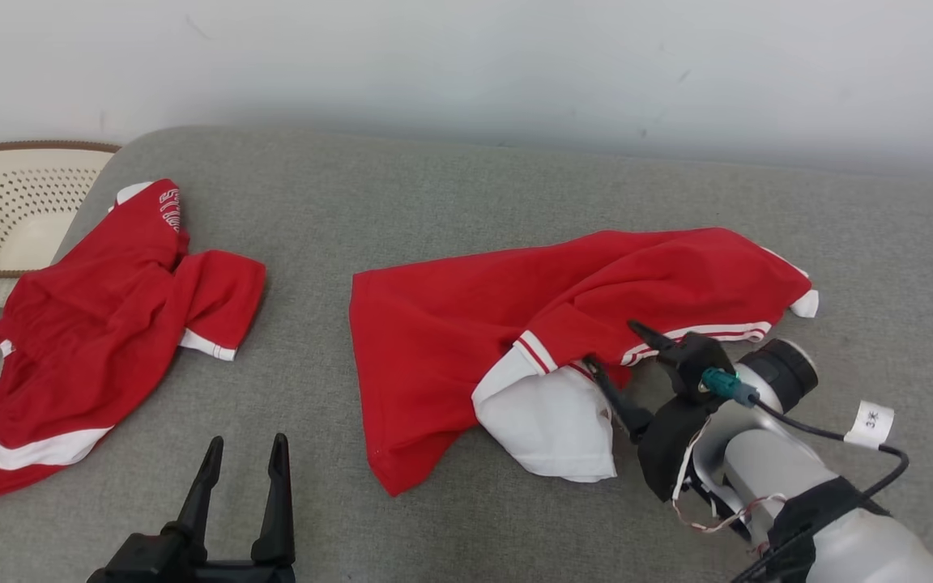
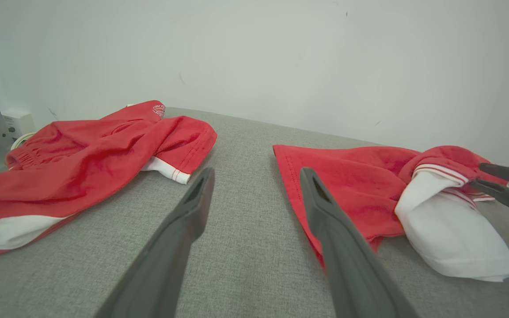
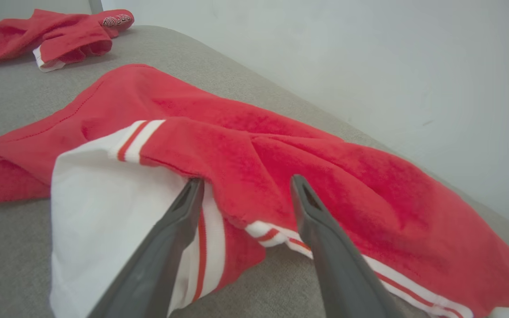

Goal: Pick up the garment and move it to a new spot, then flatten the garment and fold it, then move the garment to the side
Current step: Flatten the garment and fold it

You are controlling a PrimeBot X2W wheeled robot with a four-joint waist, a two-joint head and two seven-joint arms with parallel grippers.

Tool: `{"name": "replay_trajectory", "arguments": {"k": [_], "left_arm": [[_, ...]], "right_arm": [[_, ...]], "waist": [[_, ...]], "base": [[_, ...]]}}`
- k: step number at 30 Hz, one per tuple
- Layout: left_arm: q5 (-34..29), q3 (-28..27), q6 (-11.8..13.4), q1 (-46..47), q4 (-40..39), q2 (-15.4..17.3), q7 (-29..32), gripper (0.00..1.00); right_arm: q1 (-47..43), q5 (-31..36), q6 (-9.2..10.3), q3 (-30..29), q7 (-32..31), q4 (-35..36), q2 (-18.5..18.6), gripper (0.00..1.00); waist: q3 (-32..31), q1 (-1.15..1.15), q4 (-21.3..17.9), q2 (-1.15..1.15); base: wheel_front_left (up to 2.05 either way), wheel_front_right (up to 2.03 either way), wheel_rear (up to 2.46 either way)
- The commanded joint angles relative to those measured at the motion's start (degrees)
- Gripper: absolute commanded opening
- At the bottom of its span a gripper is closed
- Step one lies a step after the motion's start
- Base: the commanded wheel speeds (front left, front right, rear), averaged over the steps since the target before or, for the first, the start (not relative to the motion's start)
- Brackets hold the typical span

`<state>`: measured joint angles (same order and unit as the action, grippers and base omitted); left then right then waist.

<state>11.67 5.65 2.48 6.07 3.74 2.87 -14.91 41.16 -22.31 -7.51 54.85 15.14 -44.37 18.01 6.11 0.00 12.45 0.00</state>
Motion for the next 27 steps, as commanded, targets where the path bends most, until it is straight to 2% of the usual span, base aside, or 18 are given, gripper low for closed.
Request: {"name": "replay_trajectory", "arguments": {"k": [1, 3, 9, 13, 20, 26, 27], "left_arm": [[0.43, 0.24, 0.07, 0.37, -0.02, 0.03, -0.17, 1.0], [0.58, 0.38, 0.15, 0.45, 0.01, 0.03, -0.17, 1.0], [0.55, -0.41, 0.57, 0.12, 0.02, 0.02, -0.17, 1.0], [0.41, -0.82, 0.39, -0.29, 0.2, 0.03, -0.17, 1.0], [0.36, -0.65, 0.39, -0.93, 0.14, 0.04, -0.17, 1.0], [0.04, -0.55, 0.42, -1.05, 0.29, 0.04, -0.17, 1.0], [0.04, -0.55, 0.42, -1.05, 0.29, 0.04, -0.17, 1.0]], "right_arm": [[0.82, 0.44, 0.03, -0.26, 0.17, -1.0, -0.3, 0.77], [1.2, 0.48, 0.03, -0.27, 0.17, -2.43, -0.71, 0.0], [1.81, 0.11, 0.03, -1.74, 0.17, -2.74, -0.86, 0.0], [0.22, 1.06, 0.03, -3.59, 0.17, -0.12, 0.64, 0.0], [-3.23, 3.95, 0.03, -8.53, 0.17, 6.73, 5.37, 0.0], [-6.65, 4.38, 0.03, -9.57, 0.17, 11.04, 10.7, 0.0], [-6.65, 4.38, 0.03, -9.57, 0.17, 11.04, 10.7, 0.0]], "waist": [[0.51, 0.0, 0.65, 0.0], [0.78, 0.0, 1.02, 0.0], [0.9, 0.0, 0.64, 0.0], [0.26, 0.0, -1.12, 0.0], [-0.55, 0.0, -4.63, 0.0], [-0.84, 0.0, -6.03, 0.0], [-0.84, 0.0, -6.03, 0.0]], "base": [[0.0, 0.0, 0.0], [0.0, 0.0, 0.0], [0.0, 0.0, 0.0], [0.0, 0.0, 0.0], [0.0, 0.0, 0.0], [0.0, 0.0, 0.0], [0.0, 0.0, 0.0]]}}
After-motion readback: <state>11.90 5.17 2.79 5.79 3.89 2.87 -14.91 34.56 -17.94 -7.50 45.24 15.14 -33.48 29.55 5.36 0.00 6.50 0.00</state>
